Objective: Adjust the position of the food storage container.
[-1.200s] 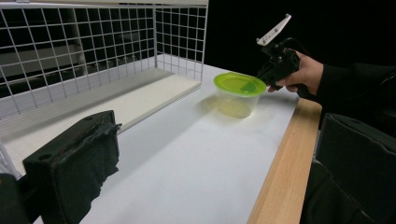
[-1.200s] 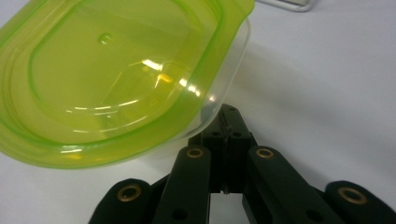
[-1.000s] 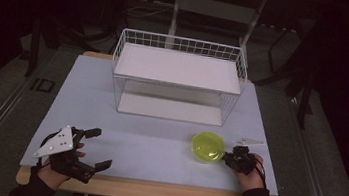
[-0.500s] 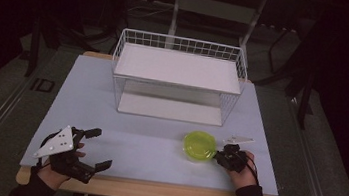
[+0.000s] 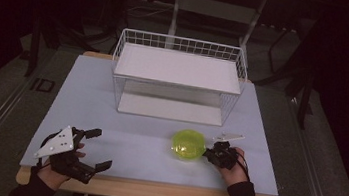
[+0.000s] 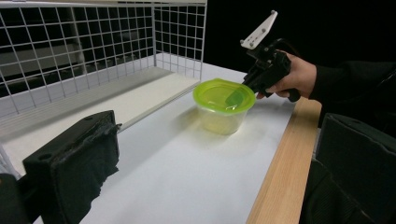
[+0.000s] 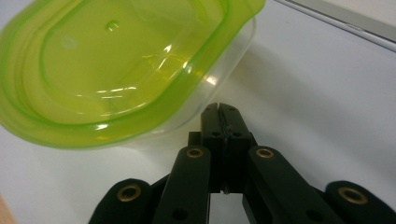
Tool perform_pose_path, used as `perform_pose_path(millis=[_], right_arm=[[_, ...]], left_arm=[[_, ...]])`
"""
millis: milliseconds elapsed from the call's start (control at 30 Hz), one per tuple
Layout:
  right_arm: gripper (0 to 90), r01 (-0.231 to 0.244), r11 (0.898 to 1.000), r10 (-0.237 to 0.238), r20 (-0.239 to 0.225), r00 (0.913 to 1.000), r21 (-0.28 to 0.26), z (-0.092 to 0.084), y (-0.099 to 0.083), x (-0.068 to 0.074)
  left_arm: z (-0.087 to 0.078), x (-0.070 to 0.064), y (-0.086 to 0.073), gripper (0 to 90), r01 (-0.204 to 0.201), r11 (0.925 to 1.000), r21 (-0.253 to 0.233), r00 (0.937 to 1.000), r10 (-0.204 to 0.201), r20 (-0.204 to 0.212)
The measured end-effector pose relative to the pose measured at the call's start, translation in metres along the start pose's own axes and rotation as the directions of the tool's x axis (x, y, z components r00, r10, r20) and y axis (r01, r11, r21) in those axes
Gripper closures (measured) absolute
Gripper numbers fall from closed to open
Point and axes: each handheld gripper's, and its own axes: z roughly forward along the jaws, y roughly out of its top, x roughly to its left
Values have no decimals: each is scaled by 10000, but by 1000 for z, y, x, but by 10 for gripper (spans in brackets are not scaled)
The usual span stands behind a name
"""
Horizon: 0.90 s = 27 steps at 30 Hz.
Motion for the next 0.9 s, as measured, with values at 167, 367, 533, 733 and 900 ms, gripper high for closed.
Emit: perform_pose_path(millis=[167, 367, 533, 733, 900], right_arm=[[900, 196, 9998, -196, -118, 9997, 14, 5, 5, 9], [899, 394, 9992, -391, -301, 9988, 88, 13, 11, 19], [899, 589, 9982, -583, -469, 9972, 121, 18, 15, 28], [892, 764, 9967, -745, -678, 9949, 256, 24, 18, 37], [892, 951, 9951, -927, -769, 9927, 283, 30, 20, 43]], left_arm=[[0, 0, 0, 2, 22, 10000, -3, 10000, -22, 22], [0, 0, 0, 2, -3, 10000, 10, 10000, 3, 31], [0, 0, 0, 2, 8, 10000, 7, 10000, -8, 37], [0, 0, 0, 2, -11, 10000, 18, 10000, 11, 52], [0, 0, 0, 2, -17, 10000, 15, 10000, 17, 67]])
